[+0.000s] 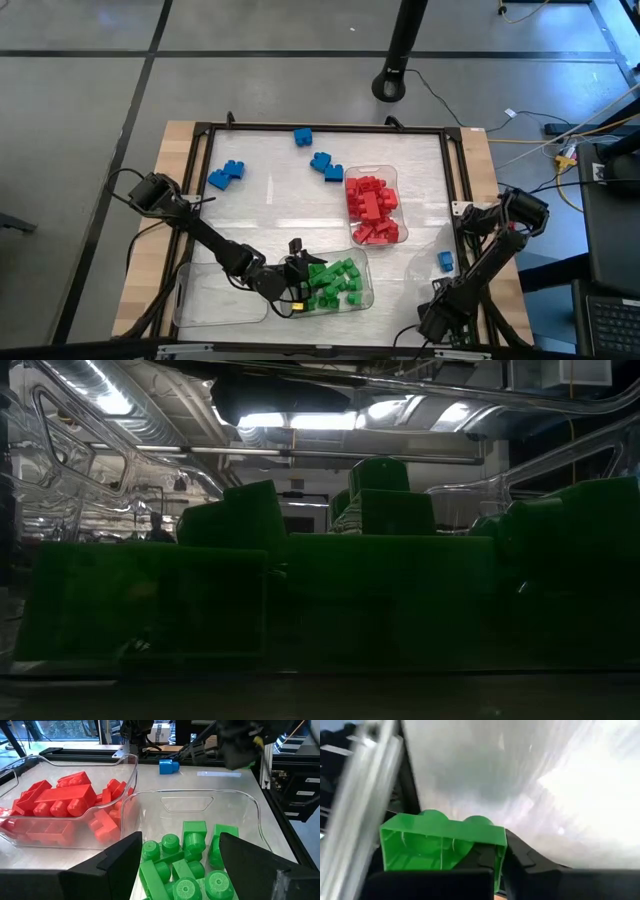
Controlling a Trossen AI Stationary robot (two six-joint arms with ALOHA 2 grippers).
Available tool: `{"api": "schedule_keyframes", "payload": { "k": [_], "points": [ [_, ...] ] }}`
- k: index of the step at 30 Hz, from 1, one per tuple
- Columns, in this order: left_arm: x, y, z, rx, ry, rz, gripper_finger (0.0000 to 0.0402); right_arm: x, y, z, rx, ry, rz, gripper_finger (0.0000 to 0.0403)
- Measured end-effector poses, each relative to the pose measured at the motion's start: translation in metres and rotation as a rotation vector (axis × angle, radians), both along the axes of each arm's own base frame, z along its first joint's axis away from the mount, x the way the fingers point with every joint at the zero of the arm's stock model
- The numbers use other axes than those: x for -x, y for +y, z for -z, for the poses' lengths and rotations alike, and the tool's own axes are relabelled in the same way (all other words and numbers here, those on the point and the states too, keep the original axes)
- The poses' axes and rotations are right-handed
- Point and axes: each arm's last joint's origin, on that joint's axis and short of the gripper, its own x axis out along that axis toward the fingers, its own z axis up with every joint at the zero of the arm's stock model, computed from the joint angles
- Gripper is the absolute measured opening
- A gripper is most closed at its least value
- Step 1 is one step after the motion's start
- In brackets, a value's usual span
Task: Sort blocks
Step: Put the green game piece into the bottom right transparent bin
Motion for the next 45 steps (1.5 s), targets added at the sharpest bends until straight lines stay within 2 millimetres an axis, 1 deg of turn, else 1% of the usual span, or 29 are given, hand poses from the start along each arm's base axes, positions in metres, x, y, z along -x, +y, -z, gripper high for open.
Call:
{"api": "schedule_keyframes", "payload": {
  "k": [6,9,11,16,20,24,27,29,33,37,40,43,45],
  "points": [
    [0.000,0.000,0.000,0.002,-0.002,0.000,0.0255,-0.012,0.004,-0.032,-0.009,-0.189,-0.035,0.0017],
    [0.000,0.000,-0.001,0.006,-0.007,-0.001,0.0255,-0.023,0.001,-0.049,-0.009,-0.327,-0.047,0.0013],
    [0.000,0.000,-0.001,0.008,-0.008,-0.001,0.0255,-0.031,-0.002,-0.061,0.009,-0.450,-0.067,0.0011],
    [0.000,0.000,-0.001,0.015,-0.009,-0.003,0.0255,-0.055,-0.012,-0.090,0.083,-0.729,-0.141,0.0016],
    [0.000,0.000,-0.001,0.016,-0.010,-0.004,0.0255,-0.074,-0.024,-0.116,0.195,-0.952,-0.206,0.0017],
    [0.000,0.000,-0.001,0.016,-0.009,-0.004,0.0255,-0.095,-0.034,-0.131,0.293,-1.114,-0.273,0.0015],
    [0.000,0.000,-0.001,0.016,-0.009,-0.004,0.0255,-0.112,-0.041,-0.136,0.312,-1.215,-0.307,0.0017],
    [0.000,0.000,0.000,0.013,-0.005,-0.004,0.0255,-0.123,-0.048,-0.135,0.323,-1.267,-0.313,0.0020],
    [0.001,-0.001,0.002,-0.006,0.020,0.000,0.0255,-0.138,-0.062,-0.123,0.327,-1.317,-0.324,0.0023],
    [0.006,0.002,0.004,-0.009,0.080,-0.014,0.0255,-0.149,-0.076,-0.111,0.318,-1.342,-0.265,0.0024],
    [0.009,0.003,0.002,-0.015,0.095,-0.018,0.0255,-0.155,-0.086,-0.106,0.262,-1.343,-0.301,0.0027],
    [0.010,0.004,0.004,-0.039,0.122,-0.016,0.0255,-0.160,-0.096,-0.105,0.169,-1.318,-0.328,0.0049],
    [0.010,0.006,0.004,-0.051,0.129,-0.016,0.0255,-0.162,-0.102,-0.103,0.132,-1.293,-0.345,0.0079]
  ]
}}
